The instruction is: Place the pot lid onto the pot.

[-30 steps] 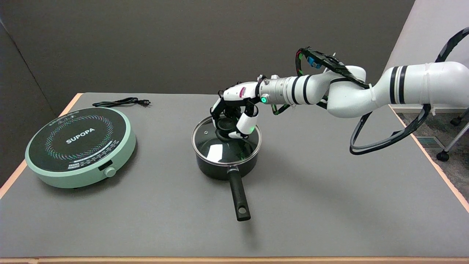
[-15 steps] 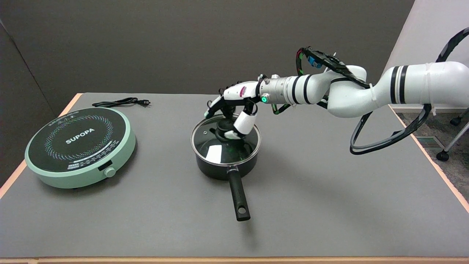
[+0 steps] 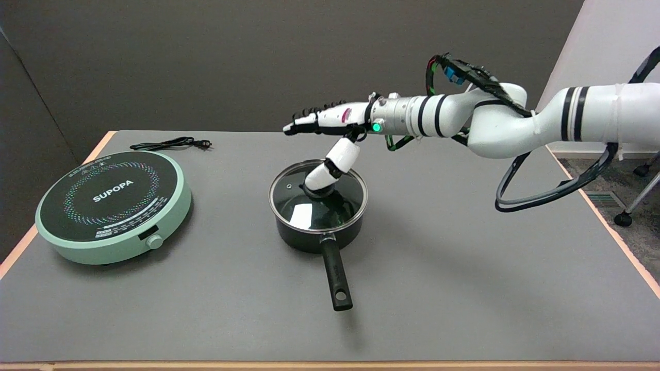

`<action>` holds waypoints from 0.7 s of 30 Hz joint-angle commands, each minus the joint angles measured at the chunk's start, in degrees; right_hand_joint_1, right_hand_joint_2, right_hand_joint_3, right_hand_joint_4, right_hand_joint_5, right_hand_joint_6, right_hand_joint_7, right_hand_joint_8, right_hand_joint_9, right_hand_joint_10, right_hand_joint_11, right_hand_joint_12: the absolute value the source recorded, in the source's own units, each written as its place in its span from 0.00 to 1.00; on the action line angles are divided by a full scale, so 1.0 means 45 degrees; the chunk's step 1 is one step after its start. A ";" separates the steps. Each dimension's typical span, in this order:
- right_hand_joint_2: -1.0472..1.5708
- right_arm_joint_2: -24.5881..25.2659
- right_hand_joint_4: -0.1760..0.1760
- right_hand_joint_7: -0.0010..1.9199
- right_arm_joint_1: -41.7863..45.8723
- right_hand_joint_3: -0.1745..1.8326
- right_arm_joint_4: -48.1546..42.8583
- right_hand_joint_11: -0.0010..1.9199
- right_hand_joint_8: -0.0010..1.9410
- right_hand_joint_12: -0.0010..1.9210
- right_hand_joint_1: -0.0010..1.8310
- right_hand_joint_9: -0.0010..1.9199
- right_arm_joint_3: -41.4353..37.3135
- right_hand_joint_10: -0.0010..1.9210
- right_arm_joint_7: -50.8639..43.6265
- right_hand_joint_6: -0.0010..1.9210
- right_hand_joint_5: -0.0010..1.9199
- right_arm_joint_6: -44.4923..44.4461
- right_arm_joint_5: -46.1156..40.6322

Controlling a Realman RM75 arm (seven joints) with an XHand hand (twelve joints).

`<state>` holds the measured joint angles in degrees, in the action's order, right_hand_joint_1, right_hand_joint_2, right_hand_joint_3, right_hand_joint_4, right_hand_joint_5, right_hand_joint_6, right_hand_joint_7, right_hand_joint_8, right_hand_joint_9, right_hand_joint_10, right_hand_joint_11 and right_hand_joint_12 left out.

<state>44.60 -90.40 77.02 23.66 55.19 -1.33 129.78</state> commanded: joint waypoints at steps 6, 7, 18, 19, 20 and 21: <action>0.47 -0.4108 0.70 0.01 0.2344 0.47 0.1749 0.04 0.03 0.28 0.22 0.01 -0.6603 0.10 -0.0125 0.05 0.02 -0.1187 0.0788; 0.47 -0.4392 0.69 0.01 0.2950 0.47 0.1824 0.04 0.03 0.28 0.22 0.01 -0.7421 0.10 -0.0125 0.05 0.02 -0.1502 0.0788; 0.49 -0.5874 0.69 0.02 0.9198 0.48 0.1163 0.04 0.04 0.28 0.19 0.02 -1.4199 0.10 -0.0125 0.05 0.03 -0.3960 0.0505; 0.49 -0.5900 0.69 0.02 0.9857 0.48 0.1103 0.04 0.04 0.28 0.18 0.02 -1.4827 0.10 -0.0125 0.05 0.03 -0.3946 0.0239; 0.49 -0.5936 0.68 0.02 1.0341 0.49 0.1058 0.04 0.04 0.28 0.18 0.02 -1.5143 0.10 -0.0125 0.05 0.03 -0.3955 -0.0048; 0.49 -0.5984 0.67 0.02 1.0964 0.49 0.1022 0.04 0.04 0.28 0.18 0.02 -1.5672 0.10 -0.0125 0.04 0.03 -0.3973 -0.0603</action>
<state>29.49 -75.92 82.17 -6.73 54.74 -7.99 132.01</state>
